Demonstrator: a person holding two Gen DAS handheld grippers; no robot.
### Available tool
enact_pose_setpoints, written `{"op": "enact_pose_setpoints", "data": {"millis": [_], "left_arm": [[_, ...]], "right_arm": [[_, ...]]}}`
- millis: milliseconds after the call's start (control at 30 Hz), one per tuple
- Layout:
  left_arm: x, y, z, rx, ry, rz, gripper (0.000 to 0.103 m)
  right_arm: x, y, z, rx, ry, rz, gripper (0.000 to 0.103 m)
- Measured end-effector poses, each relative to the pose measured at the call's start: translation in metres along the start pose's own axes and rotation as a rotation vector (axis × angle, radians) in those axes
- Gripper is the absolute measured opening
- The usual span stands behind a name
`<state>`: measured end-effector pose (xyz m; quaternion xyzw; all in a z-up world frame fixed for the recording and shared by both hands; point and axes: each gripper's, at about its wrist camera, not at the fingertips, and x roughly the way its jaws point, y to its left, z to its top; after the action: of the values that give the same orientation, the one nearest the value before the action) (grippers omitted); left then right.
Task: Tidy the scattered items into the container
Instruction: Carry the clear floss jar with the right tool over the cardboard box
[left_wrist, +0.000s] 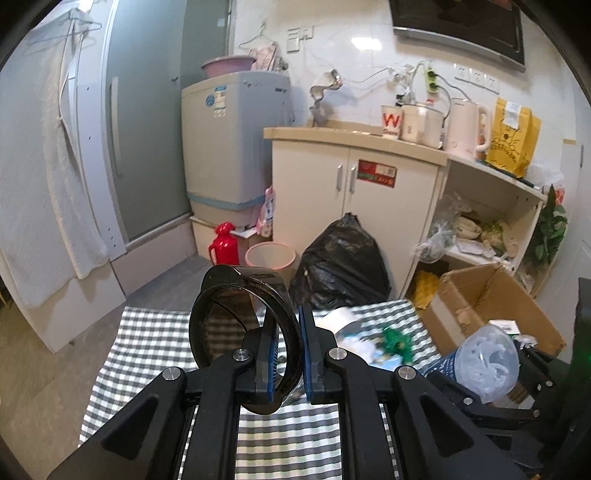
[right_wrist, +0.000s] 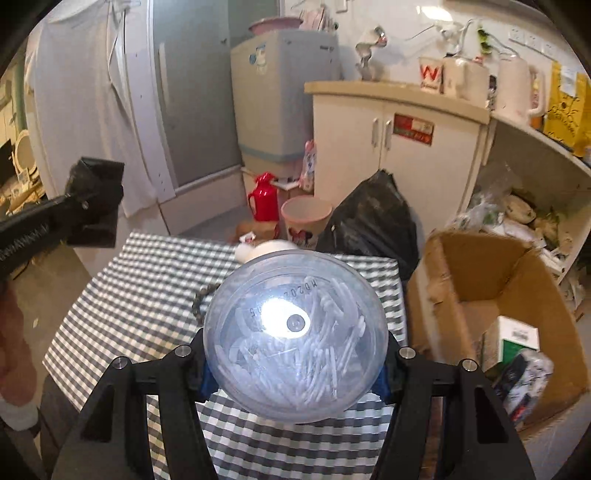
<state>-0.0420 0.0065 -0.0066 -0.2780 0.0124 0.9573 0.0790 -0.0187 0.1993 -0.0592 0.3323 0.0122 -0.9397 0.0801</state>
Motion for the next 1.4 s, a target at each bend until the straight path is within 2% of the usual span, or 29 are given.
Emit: {"op": "enact_pose_setpoints", "data": {"millis": [533, 933, 1033, 1167, 1400], "left_arm": [[-0.019, -0.076, 0.036, 0.066, -0.078, -0.12, 0.01], [-0.022, -0.125, 0.052, 0.109, -0.101, -0.196, 0.01], [-0.019, -0.138, 0.054, 0.122, -0.097, -0.221, 0.01], [-0.005, -0.161, 0.056, 0.147, -0.062, -0.291, 0.01], [0.022, -0.197, 0.052, 0.182, -0.004, -0.349, 0.01]], "right_arm": [[-0.08, -0.057, 0.023, 0.065, -0.135, -0.113, 0.061], [-0.113, -0.098, 0.031, 0.11, -0.197, -0.199, 0.061], [-0.117, -0.111, 0.03, 0.123, -0.198, -0.226, 0.061], [-0.116, -0.133, 0.026, 0.151, -0.183, -0.26, 0.061], [-0.112, -0.167, 0.019, 0.193, -0.156, -0.309, 0.061]]}}
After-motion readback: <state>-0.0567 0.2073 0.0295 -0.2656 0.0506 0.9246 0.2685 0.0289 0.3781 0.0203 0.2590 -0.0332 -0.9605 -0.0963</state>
